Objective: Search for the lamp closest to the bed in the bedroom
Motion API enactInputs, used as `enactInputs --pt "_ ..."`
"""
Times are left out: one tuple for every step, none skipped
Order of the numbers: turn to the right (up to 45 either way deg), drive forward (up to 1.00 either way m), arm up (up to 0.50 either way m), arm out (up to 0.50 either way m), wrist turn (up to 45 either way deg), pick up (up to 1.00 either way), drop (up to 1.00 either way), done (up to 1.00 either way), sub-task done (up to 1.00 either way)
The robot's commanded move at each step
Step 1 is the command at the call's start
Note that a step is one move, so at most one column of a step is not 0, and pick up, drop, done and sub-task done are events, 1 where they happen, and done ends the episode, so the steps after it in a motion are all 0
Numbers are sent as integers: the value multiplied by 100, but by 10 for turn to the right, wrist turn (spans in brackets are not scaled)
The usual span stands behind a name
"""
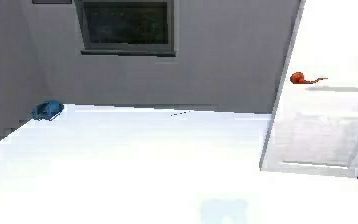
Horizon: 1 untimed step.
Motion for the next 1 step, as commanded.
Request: enactInputs --pt "450 0 0 0 0 0 0 0 0"
